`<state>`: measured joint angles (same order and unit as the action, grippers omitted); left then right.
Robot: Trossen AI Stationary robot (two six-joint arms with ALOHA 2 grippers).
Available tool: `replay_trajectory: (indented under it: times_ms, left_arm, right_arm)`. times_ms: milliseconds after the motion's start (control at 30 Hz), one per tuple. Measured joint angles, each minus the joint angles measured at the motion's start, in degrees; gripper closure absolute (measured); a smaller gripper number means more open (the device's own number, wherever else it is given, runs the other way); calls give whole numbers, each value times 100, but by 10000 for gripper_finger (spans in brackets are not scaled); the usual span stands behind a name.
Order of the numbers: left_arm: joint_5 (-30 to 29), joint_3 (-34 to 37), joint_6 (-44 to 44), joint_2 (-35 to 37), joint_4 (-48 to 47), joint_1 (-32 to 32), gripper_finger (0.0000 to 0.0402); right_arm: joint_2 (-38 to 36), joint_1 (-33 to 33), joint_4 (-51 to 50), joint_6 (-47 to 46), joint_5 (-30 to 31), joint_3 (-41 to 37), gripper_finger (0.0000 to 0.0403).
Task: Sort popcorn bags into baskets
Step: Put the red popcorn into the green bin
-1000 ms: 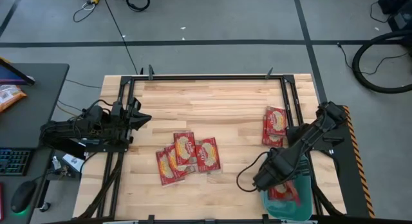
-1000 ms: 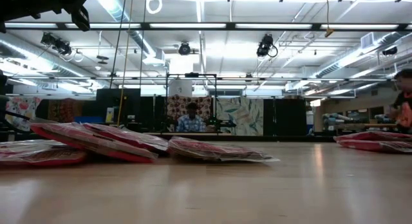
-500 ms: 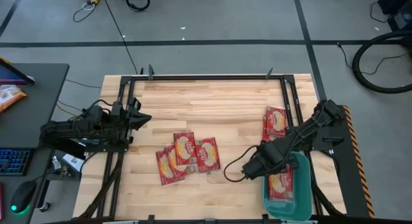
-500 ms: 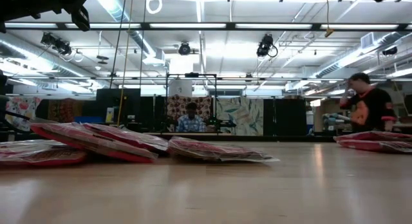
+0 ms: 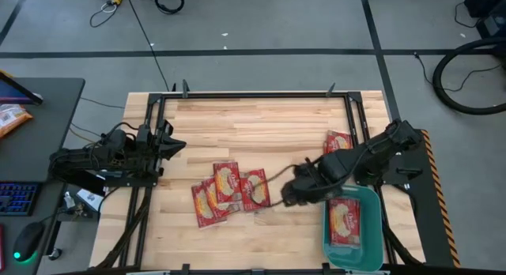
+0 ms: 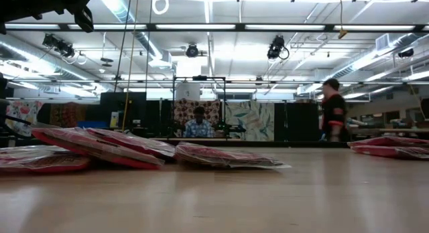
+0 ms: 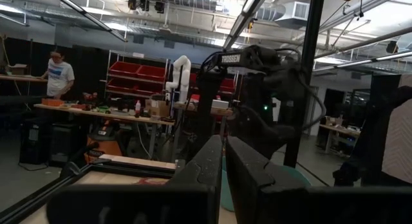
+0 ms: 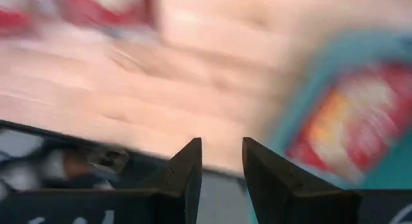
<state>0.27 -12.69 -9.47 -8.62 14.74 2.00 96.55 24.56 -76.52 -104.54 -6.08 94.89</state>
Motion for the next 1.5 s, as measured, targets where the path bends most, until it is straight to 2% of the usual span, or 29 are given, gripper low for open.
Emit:
replay_trajectory:
  times_ms: [167, 333, 467, 567, 733, 867, 1133, 1333, 1500]
  left_arm:
    - [2, 0, 0, 1, -2, 0, 374]
    - [0, 0, -2, 2, 4, 2, 374]
    - [0, 0, -2, 2, 2, 2, 374]
    - [1, 0, -2, 2, 5, 2, 374]
    - [2, 1, -1, 1, -1, 1, 374]
    - [0, 0, -1, 0, -2, 1, 374]
    - [0, 1, -2, 2, 0, 0, 374]
    - [1, 1, 0, 2, -1, 1, 374]
    - [1, 1, -1, 2, -2, 1, 374]
  right_arm:
    - [100, -328, 624, 1388, 985, -21, 287]
    - [439, -620, 1569, 3332, 1690, -26, 287]
    - [866, -794, 2552, 4688, 1710, -26, 287]
    - [1154, -944, 3078, 5214, 1510, -26, 287]
    - [1477, -1207, 3334, 5421, 1063, -28, 287]
    - [1506, -1347, 3064, 5438, 915, -28, 287]
    - [1447, -1688, 1409, 4871, 1652, -28, 289]
    - [1445, -2030, 291, 4519, 1984, -28, 289]
    - [1445, -2475, -464, 4677, 2019, -28, 289]
